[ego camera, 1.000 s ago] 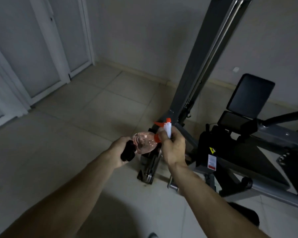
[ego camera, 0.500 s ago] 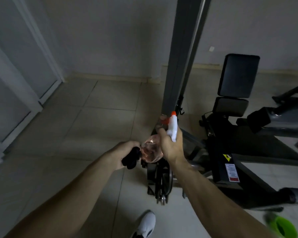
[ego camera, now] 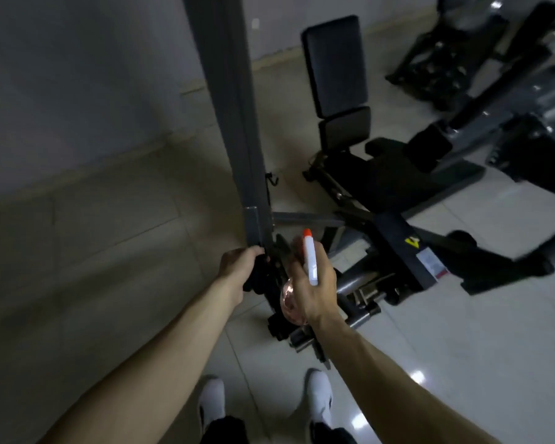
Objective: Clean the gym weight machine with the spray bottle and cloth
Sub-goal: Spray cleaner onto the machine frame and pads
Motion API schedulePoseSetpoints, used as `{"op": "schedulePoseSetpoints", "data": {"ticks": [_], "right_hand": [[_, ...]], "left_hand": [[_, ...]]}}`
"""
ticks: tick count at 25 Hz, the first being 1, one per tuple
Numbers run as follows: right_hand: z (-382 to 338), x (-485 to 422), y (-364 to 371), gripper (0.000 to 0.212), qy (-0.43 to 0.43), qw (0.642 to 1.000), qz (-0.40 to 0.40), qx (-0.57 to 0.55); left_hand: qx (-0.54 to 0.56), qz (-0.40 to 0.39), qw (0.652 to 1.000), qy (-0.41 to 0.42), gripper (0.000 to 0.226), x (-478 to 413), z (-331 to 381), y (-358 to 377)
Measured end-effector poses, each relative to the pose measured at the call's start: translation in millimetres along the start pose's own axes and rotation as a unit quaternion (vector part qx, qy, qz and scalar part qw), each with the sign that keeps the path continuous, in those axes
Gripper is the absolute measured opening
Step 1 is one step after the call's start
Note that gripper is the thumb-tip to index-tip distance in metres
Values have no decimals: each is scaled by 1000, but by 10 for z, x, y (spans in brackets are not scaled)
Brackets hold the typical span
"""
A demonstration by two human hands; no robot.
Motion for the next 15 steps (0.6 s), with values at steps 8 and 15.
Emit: {"op": "schedulePoseSetpoints", "data": {"ticks": [8,15], "right_hand": [[428,736,-29,5,49,955,290,35],[901,2107,190,23,120,903,391,130]], "left_hand": [[-172,-184,967,40,20,-590,-225,311],[-239,-215,943,82,7,-434,-720,-13]]}}
Point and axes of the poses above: each hand's wrist, its own x-axis away from the middle knuckle, its own y-axis out of the palm, z = x × y, the point moved 9 cm from there along -x, towards the middle knuckle, and after that the axes turned 10 degrees about z, right-handed, at the moved point
